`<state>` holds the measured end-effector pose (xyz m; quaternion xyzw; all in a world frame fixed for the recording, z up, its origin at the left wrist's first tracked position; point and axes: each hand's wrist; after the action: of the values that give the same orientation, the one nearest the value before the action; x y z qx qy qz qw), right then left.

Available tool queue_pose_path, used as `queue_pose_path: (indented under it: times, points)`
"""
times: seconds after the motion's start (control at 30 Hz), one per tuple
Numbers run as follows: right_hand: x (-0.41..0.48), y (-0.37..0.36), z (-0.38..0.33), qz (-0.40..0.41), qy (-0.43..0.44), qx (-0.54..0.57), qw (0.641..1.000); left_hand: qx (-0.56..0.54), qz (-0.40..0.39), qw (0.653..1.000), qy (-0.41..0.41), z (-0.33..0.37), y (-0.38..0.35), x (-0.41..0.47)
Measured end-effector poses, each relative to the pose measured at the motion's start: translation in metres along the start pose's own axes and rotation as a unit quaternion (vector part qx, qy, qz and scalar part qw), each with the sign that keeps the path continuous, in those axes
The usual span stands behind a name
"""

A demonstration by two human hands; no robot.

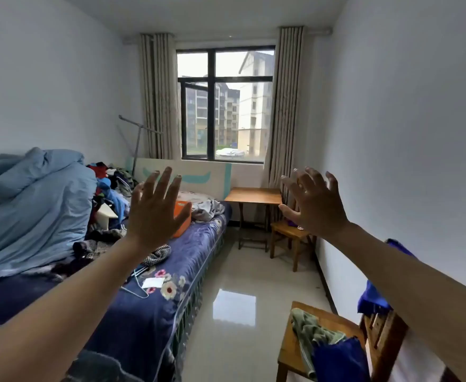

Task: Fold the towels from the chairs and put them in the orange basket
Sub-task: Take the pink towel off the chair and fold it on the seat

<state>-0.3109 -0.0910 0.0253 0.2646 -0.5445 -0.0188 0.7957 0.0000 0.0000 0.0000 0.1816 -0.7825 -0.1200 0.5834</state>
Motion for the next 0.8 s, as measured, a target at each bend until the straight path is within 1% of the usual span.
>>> queue_pose_path:
  times: [0.03, 0.1, 0.13, 0.27, 0.5, 0.7, 0.8]
  points:
    - [0.003, -0.007, 0.000, -0.002, 0.001, 0.004, 1.000, -0.008, -0.010, 1.000, 0.007, 0.001, -0.007, 0.002]
    - [0.008, -0.023, 0.005, 0.018, 0.011, -0.005, 1.000, -0.014, -0.015, 1.000, 0.010, -0.001, -0.023, 0.007]
    - [0.008, -0.031, 0.008, 0.033, 0.011, -0.015, 0.999, -0.004, -0.013, 1.000, 0.006, -0.002, -0.032, 0.007]
    - [0.025, -0.075, 0.024, 0.051, 0.010, -0.012, 0.999, 0.005, -0.028, 1.000, 0.000, -0.009, -0.075, 0.027]
    - [0.062, -0.157, 0.034, -0.012, -0.011, 0.028, 0.999, 0.006, -0.042, 0.999, 0.011, -0.027, -0.139, 0.068]
    - [0.076, -0.233, 0.014, -0.028, 0.009, 0.056, 0.998, 0.005, -0.101, 0.995, 0.024, -0.044, -0.196, 0.063]
    - [0.085, -0.272, 0.004, -0.034, 0.021, 0.063, 0.997, -0.002, -0.106, 0.994, 0.020, -0.062, -0.228, 0.062]
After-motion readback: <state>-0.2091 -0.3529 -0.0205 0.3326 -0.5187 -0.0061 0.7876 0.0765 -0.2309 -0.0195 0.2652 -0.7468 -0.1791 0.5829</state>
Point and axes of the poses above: each hand's wrist, its own x-axis towards the middle knuckle, its own y-axis out of the back of the hand, z = x × y, and after that the axes turned 7 degrees about -y, right-handed
